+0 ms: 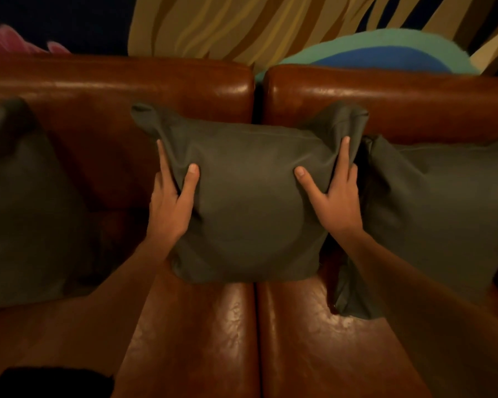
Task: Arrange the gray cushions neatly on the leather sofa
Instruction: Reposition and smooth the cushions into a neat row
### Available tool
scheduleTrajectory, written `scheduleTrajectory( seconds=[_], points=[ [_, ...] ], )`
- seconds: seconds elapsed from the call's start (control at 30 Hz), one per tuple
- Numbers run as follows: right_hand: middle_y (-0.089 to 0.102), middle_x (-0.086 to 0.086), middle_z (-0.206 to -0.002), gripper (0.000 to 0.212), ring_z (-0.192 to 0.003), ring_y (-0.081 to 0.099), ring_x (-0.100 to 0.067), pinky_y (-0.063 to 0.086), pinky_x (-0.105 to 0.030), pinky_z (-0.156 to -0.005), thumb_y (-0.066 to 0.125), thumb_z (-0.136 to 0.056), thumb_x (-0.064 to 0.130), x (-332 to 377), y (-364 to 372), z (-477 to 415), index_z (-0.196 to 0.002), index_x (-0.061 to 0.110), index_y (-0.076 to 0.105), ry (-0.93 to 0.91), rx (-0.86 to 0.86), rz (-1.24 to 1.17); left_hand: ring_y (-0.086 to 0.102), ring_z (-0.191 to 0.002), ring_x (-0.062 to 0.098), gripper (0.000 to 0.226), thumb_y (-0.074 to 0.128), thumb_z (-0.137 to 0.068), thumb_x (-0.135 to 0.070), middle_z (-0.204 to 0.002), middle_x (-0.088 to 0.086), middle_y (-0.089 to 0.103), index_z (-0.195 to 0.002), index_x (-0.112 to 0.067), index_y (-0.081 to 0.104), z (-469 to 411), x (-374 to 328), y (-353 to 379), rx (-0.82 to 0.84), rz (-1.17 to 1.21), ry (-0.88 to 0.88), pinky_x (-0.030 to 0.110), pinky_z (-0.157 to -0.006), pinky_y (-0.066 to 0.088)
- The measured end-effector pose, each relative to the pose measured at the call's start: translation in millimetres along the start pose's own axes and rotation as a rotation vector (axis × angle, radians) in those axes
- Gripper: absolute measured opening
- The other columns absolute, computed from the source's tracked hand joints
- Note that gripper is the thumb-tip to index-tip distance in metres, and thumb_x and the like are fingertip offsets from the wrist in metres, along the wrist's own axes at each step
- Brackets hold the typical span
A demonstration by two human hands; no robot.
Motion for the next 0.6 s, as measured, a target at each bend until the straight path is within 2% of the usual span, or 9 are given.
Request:
scheduleTrajectory(
  seconds=[0.13,0.3,0.47,0.53,0.6],
  points=[
    [0.021,-0.005,-0.153,0.098,-0.133,0.031,-0.030,0.023,-0.029,-0.093,0.048,-0.069,0.080,-0.4,3.9,2.2,-0.146,0.046,-0.005,-0.002,-0.044,-0.028,0.033,-0.134,0.031,0.067,0.031,-0.086,-0.070,-0.150,0.003,0.034,-0.140,-0.053,-0.006,1.7,-2.6,-5.6,-0.071,-0.004,-0.015,0.039,-0.108,0.021],
    [0.024,-0.003,-0.150,0.099,-0.132,0.032,-0.028,0.025,-0.030,-0.095,0.046,-0.068,0.080,1.1,11.3,7.0,-0.147,0.045,-0.003,0.007,-0.028,-0.048,0.032,-0.135,0.029,0.064,0.030,-0.087,-0.069,-0.150,0.000,0.034,-0.140,-0.054,-0.003,2.7,-1.3,-11.4,-0.096,-0.013,-0.006,0.039,-0.110,0.021],
    [0.016,-0.005,-0.152,0.103,-0.136,0.029,-0.029,0.030,-0.040,-0.106,0.046,-0.065,0.081,-1.9,15.0,5.5,-0.145,0.046,-0.008,0.023,0.043,-0.055,0.031,-0.133,0.035,0.067,0.029,-0.087,-0.070,-0.148,0.011,0.031,-0.140,-0.054,-0.007,0.3,6.6,-11.5,0.008,-0.094,-0.067,0.046,-0.109,0.021],
    [0.011,-0.005,-0.154,0.102,-0.140,0.024,-0.028,0.027,-0.044,-0.112,0.047,-0.066,0.081,-2.3,14.0,4.6,-0.146,0.046,-0.007,0.021,0.038,-0.061,0.030,-0.133,0.035,0.069,0.031,-0.086,-0.070,-0.150,0.012,0.023,-0.140,-0.054,-0.008,2.1,4.1,-9.8,-0.023,-0.057,-0.089,0.041,-0.106,0.022],
    [0.006,-0.005,-0.156,0.101,-0.143,0.017,-0.027,0.026,-0.050,-0.113,0.045,-0.066,0.082,-2.8,13.3,5.9,-0.145,0.047,-0.007,0.018,0.032,-0.032,0.027,-0.136,0.032,0.072,0.035,-0.089,-0.063,-0.152,0.012,0.013,-0.144,-0.044,-0.007,6.6,-1.7,-7.6,-0.092,-0.038,-0.044,0.036,-0.106,0.023]
  ],
)
Point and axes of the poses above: each hand's wrist, its own z-axis away from the middle knuckle, its own y-axis out of the palm, x = y × z, the point moved 2 cm from there along -z, towards the middle knuckle
